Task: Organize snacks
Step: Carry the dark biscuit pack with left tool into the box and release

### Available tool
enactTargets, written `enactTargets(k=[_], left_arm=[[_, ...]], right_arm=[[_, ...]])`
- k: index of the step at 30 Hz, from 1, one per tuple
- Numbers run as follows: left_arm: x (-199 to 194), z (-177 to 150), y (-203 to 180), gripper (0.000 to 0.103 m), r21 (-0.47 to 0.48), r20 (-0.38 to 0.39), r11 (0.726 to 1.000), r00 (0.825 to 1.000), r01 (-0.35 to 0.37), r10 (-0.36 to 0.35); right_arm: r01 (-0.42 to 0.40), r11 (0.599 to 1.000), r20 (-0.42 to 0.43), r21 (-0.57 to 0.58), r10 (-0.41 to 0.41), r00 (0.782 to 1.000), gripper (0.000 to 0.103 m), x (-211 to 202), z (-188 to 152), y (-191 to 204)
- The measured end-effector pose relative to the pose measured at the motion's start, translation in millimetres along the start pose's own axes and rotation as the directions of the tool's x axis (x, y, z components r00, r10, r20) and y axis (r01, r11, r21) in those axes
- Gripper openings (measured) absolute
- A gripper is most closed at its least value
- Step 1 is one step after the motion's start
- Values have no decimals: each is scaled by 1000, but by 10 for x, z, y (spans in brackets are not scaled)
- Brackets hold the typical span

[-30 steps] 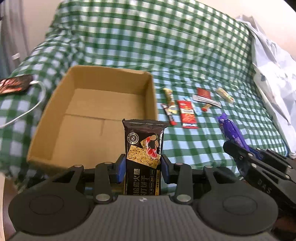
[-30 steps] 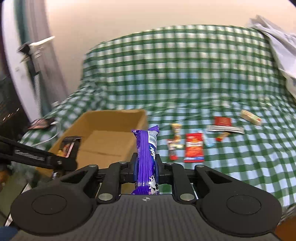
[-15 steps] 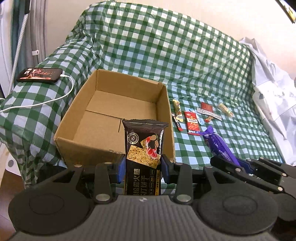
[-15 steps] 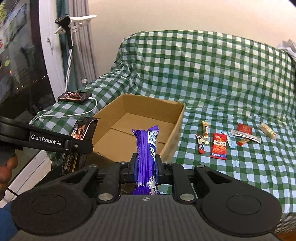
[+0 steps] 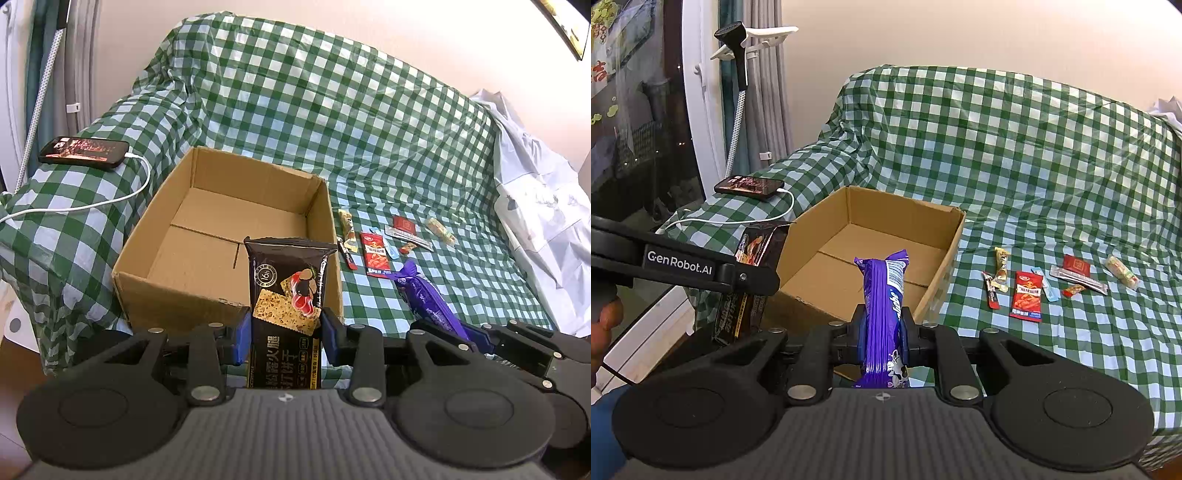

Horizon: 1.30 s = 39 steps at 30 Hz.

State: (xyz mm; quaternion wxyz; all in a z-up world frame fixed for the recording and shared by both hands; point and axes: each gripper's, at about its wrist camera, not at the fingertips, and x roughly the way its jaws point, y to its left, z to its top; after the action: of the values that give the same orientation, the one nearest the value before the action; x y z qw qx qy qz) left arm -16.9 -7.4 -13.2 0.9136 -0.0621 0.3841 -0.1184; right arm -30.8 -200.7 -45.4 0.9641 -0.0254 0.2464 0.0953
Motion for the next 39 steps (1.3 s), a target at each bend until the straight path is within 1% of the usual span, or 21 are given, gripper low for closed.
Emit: enactTargets(k=[8, 14, 25, 32, 39], left_arm=[[23, -33, 14, 43, 5, -13, 1000, 1000, -3, 3], [63, -42, -8, 43, 4, -31, 1000, 999, -8, 8], [195, -47, 4, 43, -11, -86, 1000, 996, -26, 25], [281, -51, 25, 43, -20, -122, 999, 992, -42, 39], [339, -54, 20, 43, -15, -133, 999, 990, -47, 45]], right_arm=[[-5, 1000, -4, 6, 5, 1000, 18, -8, -24, -21], [-8, 1000, -17, 23, 8, 1000, 18, 68, -36, -66], [-14, 999, -43, 50, 16, 999, 18, 144, -63, -137], [-18, 998, -70, 65, 23, 997, 18, 200, -86, -170], [-23, 996, -101, 81, 31, 994, 18, 275, -126, -202]])
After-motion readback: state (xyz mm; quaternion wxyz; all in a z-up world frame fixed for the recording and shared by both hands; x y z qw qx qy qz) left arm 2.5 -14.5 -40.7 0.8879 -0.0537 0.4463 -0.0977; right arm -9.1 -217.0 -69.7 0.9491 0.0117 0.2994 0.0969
